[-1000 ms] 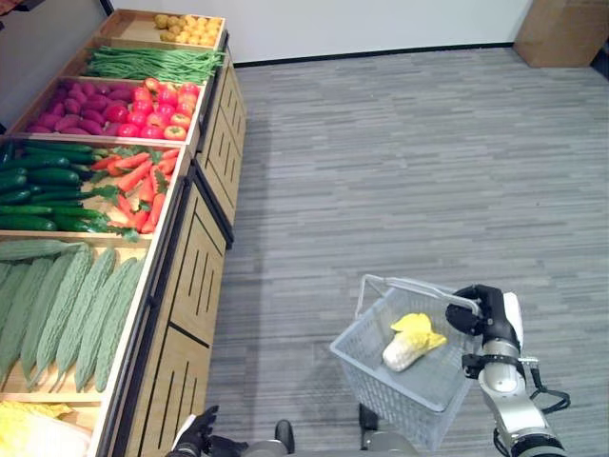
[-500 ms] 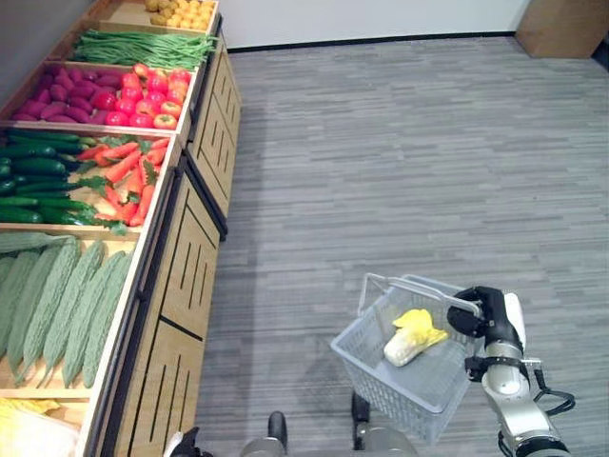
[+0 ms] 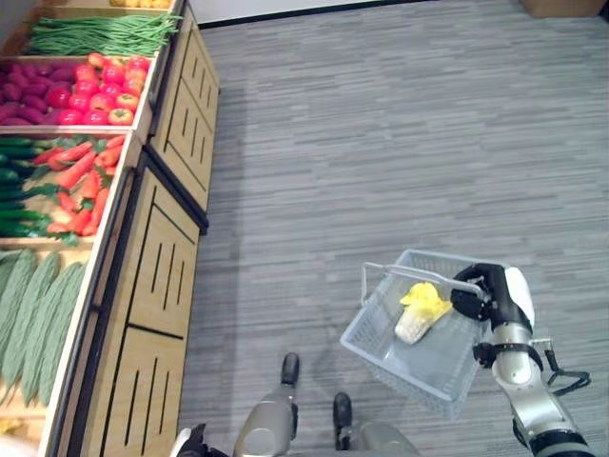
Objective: Get the vegetables into the basket
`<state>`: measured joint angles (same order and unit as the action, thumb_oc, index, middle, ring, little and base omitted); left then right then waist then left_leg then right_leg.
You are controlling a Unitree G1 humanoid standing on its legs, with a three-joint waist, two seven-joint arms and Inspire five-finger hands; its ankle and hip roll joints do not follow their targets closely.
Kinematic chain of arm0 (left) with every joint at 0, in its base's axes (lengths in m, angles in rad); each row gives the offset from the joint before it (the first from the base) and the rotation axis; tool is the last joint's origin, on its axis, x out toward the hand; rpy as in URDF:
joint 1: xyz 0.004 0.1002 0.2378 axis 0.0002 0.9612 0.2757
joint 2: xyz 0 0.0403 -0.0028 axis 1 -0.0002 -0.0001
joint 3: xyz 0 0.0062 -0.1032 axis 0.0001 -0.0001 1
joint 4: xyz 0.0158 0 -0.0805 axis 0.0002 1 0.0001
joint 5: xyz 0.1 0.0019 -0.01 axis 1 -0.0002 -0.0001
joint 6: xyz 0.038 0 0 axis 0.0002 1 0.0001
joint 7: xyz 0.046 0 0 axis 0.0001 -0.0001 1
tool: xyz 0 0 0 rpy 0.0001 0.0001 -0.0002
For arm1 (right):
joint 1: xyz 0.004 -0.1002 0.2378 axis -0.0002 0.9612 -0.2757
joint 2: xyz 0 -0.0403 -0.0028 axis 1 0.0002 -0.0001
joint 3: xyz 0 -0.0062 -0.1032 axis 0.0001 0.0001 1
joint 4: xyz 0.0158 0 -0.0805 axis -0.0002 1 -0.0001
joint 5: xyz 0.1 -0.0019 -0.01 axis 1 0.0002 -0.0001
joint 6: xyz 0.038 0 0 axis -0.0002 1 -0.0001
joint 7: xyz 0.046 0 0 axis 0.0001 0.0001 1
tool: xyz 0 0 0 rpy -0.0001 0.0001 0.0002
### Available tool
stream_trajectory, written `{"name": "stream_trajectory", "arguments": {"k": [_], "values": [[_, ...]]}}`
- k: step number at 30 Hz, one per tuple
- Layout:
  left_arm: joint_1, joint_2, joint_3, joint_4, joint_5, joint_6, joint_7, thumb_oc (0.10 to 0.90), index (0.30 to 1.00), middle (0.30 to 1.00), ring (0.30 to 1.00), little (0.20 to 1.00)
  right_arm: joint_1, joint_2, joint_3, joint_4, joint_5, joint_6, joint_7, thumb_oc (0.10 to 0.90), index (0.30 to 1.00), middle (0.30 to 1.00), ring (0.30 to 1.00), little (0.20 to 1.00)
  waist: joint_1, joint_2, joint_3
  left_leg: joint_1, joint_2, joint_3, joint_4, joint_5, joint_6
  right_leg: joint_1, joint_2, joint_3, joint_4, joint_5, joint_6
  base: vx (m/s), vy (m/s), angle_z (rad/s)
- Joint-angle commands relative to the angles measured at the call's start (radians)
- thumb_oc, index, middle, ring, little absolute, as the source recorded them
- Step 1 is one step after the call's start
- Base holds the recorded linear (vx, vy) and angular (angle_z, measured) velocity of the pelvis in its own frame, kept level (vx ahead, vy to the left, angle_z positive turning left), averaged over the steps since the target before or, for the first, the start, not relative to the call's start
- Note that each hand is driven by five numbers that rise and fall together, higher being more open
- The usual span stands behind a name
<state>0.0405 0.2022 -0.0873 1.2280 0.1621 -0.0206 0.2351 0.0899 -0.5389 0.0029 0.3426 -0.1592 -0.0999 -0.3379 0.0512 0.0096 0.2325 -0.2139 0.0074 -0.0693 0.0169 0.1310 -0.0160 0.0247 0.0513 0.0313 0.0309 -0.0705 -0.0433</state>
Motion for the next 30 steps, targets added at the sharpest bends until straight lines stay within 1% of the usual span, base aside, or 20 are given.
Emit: {"name": "stream_trajectory", "arguments": {"k": [1,2,3,4,5,8,9,16,22,25,26,27,28,29,30], "values": [[0.002,0.092,-0.017,0.003,0.047,-0.002,0.027,0.9,1.0,1.0,1.0,1.0,-0.062,-0.025,-0.091,-0.157,0.002,-0.101,-0.039,0.4,0.3,0.3,0.3,0.3,0.02,-0.054,-0.119,-0.004,0.008,0.032,0.092,-0.089,-0.01,0.03,-0.193,0.027,0.074,-0.015,0.193,0.09,0.166,-0.37],[0.0,0.095,-0.017,-0.006,0.046,-0.004,0.028,0.9,1.0,1.0,1.0,1.0,-0.067,-0.022,-0.088,-0.151,0.0,-0.098,-0.039,0.4,0.3,0.3,0.3,0.3,0.022,-0.057,-0.12,-0.003,0.004,0.04,0.095,-0.097,-0.005,0.025,-0.2,0.032,0.075,-0.004,0.198,0.13,0.282,-0.48],[-0.009,0.101,-0.017,-0.006,0.045,-0.004,0.031,0.9,1.0,1.0,1.0,1.0,-0.079,-0.014,-0.08,-0.148,-0.002,-0.097,-0.04,0.4,0.3,0.3,0.3,0.3,0.023,-0.065,-0.121,-0.002,-0.007,0.05,0.098,-0.109,0.005,0.018,-0.215,0.039,0.077,0.027,0.21,0.07,0.187,-0.38],[-0.01,0.101,-0.017,-0.005,0.045,-0.004,0.031,0.9,1.0,1.0,1.0,1.0,-0.079,-0.013,-0.08,-0.147,-0.002,-0.097,-0.04,0.4,0.3,0.3,0.3,0.3,0.024,-0.065,-0.121,-0.002,-0.007,0.052,0.099,-0.11,0.006,0.018,-0.215,0.041,0.076,0.027,0.21,0.08,0.213,-0.22],[-0.019,0.109,-0.015,-0.003,0.046,-0.002,0.036,0.9,1.0,1.0,1.0,1.0,-0.093,-0.006,-0.068,-0.146,-0.003,-0.093,-0.039,0.4,0.3,0.3,0.3,0.3,0.026,-0.073,-0.121,0.002,-0.015,0.061,0.1,-0.122,0.015,0.005,-0.226,0.047,0.081,0.056,0.22,0.04,0.129,-0.04],[-0.028,0.118,-0.011,-0.01,0.044,0.002,0.042,0.9,1.0,1.0,1.0,1.0,-0.107,0.002,-0.054,-0.135,-0.004,-0.088,-0.04,0.4,0.3,0.3,0.3,0.3,0.029,-0.08,-0.122,0.012,-0.023,0.07,0.09,-0.129,0.025,-0.007,-0.236,0.048,0.086,0.096,0.229,0.06,0.139,-0.09],[-0.03,0.121,-0.011,-0.012,0.049,0.004,0.042,0.9,1.0,1.0,1.0,1.0,-0.11,0.006,-0.051,-0.126,-0.006,-0.086,-0.043,0.4,0.3,0.3,0.3,0.3,0.029,-0.082,-0.124,0.024,-0.029,0.075,0.075,-0.131,0.032,-0.013,-0.241,0.047,0.092,0.122,0.235,0.08,0.128,-0.1],[-0.029,0.123,-0.034,-0.023,0.086,0.004,0.035,0.9,1.0,1.0,1.0,1.0,-0.097,0.013,-0.059,-0.132,-0.014,-0.084,-0.041,0.4,0.3,0.3,0.3,0.3,0.021,-0.082,-0.133,0.055,-0.053,0.073,0.05,-0.141,0.047,-0.017,-0.258,0.057,0.096,0.214,0.249,0.06,0.075,-0.04],[-0.027,0.125,-0.035,-0.022,0.09,0.004,0.035,0.9,1.0,1.0,1.0,1.0,-0.092,0.018,-0.055,-0.136,-0.017,-0.087,-0.035,0.4,0.3,0.3,0.3,0.3,0.021,-0.08,-0.136,0.059,-0.059,0.081,0.065,-0.158,0.051,-0.014,-0.264,0.063,0.089,0.246,0.256,0.03,0.032,-0.07],[-0.026,0.127,-0.038,-0.019,0.097,0.004,0.03,0.9,1.0,1.0,1.0,1.0,-0.094,0.015,-0.054,-0.137,-0.02,-0.086,-0.032,0.4,0.3,0.3,0.3,0.3,0.023,-0.083,-0.141,0.059,-0.068,0.078,0.072,-0.169,0.057,-0.015,-0.273,0.069,0.095,0.287,0.264,0.02,0.051,-0.03],[-0.025,0.129,-0.043,-0.021,0.106,0.004,0.027,0.9,1.0,1.0,1.0,1.0,-0.095,0.015,-0.057,-0.142,-0.02,-0.087,-0.031,0.4,0.3,0.3,0.3,0.3,0.02,-0.077,-0.135,0.066,-0.073,0.071,0.07,-0.17,0.066,-0.039,-0.273,0.075,0.15,0.318,0.261,-0.01,0.138,-0.03],[-0.024,0.134,-0.047,-0.036,0.109,0.003,0.028,0.9,1.0,1.0,1.0,1.0,-0.11,0.013,-0.049,-0.141,-0.019,-0.088,-0.033,0.4,0.3,0.3,0.3,0.3,0.018,-0.061,-0.117,0.073,-0.071,0.065,0.07,-0.17,0.075,-0.091,-0.265,0.079,0.245,0.354,0.247,-0.02,0.12,-0.04],[-0.024,0.134,-0.047,-0.036,0.109,0.004,0.028,0.9,1.0,1.0,1.0,1.0,-0.111,0.012,-0.049,-0.141,-0.019,-0.088,-0.033,0.4,0.3,0.3,0.3,0.3,0.019,-0.06,-0.117,0.072,-0.071,0.065,0.07,-0.17,0.075,-0.095,-0.264,0.08,0.249,0.353,0.247,-0.03,0.128,0.0],[-0.027,0.136,-0.048,-0.04,0.105,0.004,0.027,0.9,1.0,1.0,1.0,1.0,-0.121,0.009,-0.042,-0.144,-0.021,-0.088,-0.034,0.4,0.3,0.3,0.3,0.3,0.015,-0.047,-0.102,0.077,-0.071,0.055,0.073,-0.167,0.08,-0.115,-0.251,0.082,0.301,0.351,0.236,0.03,0.142,0.12],[-0.028,0.137,-0.051,-0.045,0.108,0.004,0.026,0.9,1.0,1.0,1.0,1.0,-0.128,0.01,-0.037,-0.15,-0.026,-0.088,-0.037,0.4,0.3,0.3,0.3,0.3,0.012,-0.03,-0.088,0.095,-0.069,0.048,0.077,-0.176,0.085,-0.146,-0.243,0.059,0.36,0.315,0.221,0.07,0.171,0.18]]}}
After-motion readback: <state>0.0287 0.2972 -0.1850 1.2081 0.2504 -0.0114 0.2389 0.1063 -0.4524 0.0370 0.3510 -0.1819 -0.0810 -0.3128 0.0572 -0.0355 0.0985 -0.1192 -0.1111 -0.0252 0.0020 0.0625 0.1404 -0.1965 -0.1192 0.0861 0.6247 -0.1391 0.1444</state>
